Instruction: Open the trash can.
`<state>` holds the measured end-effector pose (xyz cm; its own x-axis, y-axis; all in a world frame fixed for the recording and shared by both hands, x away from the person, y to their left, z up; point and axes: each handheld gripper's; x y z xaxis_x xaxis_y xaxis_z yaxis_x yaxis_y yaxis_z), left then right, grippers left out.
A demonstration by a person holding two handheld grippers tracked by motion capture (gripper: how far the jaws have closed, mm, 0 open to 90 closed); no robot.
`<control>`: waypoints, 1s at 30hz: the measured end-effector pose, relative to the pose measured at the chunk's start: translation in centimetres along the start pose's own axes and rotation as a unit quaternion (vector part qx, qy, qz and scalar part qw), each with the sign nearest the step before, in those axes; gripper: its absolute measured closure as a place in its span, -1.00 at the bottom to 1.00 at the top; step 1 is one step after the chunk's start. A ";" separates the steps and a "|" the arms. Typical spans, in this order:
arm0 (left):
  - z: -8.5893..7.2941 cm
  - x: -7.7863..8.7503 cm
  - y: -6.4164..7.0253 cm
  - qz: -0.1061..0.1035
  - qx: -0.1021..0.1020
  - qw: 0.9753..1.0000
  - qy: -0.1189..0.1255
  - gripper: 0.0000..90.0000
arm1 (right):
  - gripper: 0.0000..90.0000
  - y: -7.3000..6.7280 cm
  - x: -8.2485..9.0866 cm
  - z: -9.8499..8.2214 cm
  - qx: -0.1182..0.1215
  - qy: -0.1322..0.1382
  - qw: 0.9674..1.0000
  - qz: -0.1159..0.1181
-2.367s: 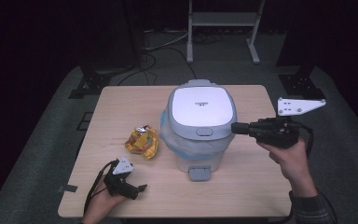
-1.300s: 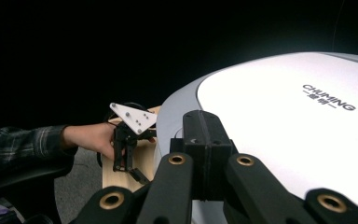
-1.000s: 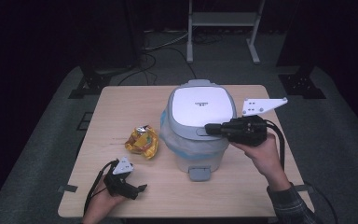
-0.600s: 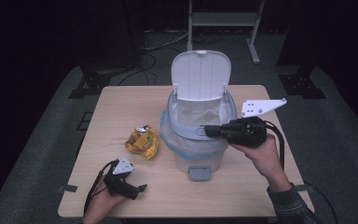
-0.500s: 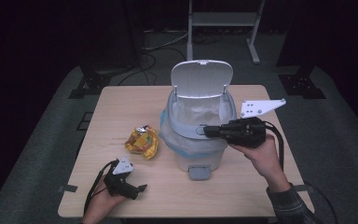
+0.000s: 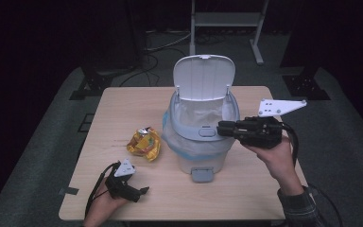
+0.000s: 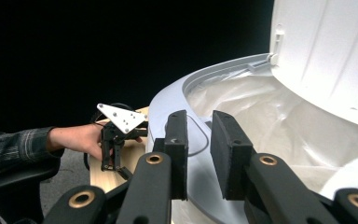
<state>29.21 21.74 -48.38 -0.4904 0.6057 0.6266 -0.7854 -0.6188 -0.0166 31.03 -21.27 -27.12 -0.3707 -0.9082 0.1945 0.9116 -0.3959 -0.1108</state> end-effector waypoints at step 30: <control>0.0 0.0 0.0 0.000 0.000 1.000 0.000 -1.00 | -0.10 1.4 7.0 -3.3 -0.014 -0.033 0.994 -0.106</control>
<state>29.21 21.74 -48.38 -0.4905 0.6057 0.6266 -0.7853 -0.6189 -0.0165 29.13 -28.57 -29.09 -0.5411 -0.7932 0.2792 0.8084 -0.5821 -0.0871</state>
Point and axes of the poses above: each handheld gripper's, and its own axes: x roughly backward along the jaws, z roughly out of its top, y roughly to its right, and after that the axes turned 6 degrees about y, right-handed
